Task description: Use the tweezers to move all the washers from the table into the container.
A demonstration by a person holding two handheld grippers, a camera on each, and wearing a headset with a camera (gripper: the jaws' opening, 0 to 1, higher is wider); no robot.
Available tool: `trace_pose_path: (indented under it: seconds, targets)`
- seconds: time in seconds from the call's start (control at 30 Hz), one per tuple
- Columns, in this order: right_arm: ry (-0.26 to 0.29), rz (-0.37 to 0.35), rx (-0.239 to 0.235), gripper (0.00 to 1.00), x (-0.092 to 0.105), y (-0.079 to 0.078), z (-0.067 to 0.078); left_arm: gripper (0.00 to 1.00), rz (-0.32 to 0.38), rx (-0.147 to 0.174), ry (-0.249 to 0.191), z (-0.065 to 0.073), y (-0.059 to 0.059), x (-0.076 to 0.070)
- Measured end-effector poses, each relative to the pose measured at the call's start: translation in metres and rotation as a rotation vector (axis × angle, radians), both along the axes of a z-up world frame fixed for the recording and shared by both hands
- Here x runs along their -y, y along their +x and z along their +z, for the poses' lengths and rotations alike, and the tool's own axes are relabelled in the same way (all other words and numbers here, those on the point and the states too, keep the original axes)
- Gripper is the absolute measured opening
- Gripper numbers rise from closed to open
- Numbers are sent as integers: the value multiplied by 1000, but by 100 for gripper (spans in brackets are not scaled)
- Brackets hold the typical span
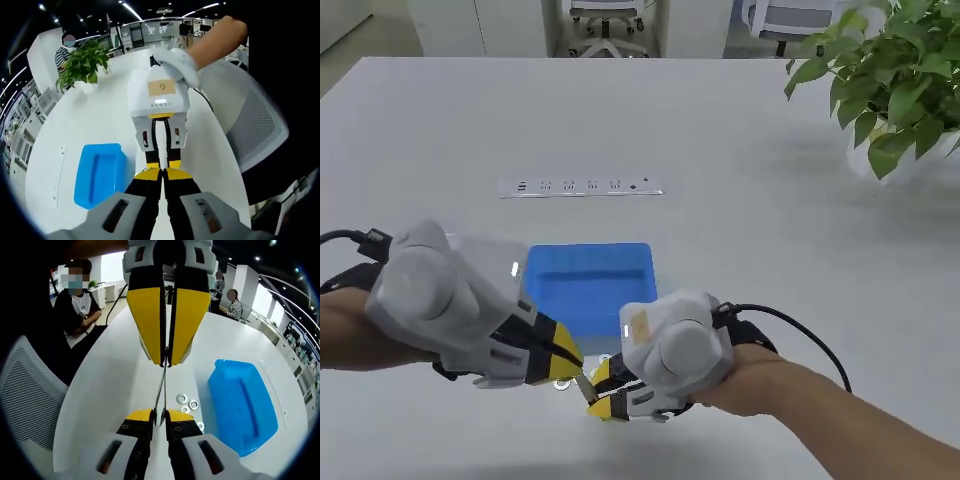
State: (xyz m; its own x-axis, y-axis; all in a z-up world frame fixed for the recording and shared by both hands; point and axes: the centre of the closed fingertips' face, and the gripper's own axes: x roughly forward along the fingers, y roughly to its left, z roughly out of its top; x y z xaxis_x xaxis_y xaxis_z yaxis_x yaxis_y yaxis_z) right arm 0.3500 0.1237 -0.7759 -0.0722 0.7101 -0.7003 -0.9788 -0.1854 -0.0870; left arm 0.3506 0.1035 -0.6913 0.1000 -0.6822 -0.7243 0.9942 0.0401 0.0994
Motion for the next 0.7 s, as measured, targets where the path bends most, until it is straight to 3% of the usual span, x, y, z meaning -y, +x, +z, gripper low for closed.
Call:
trace_pose_path:
  seconds: [0.7]
  targets:
    - [30, -27, -16, 12, 6, 1, 1, 6, -15, -33, -67, -3, -2, 17]
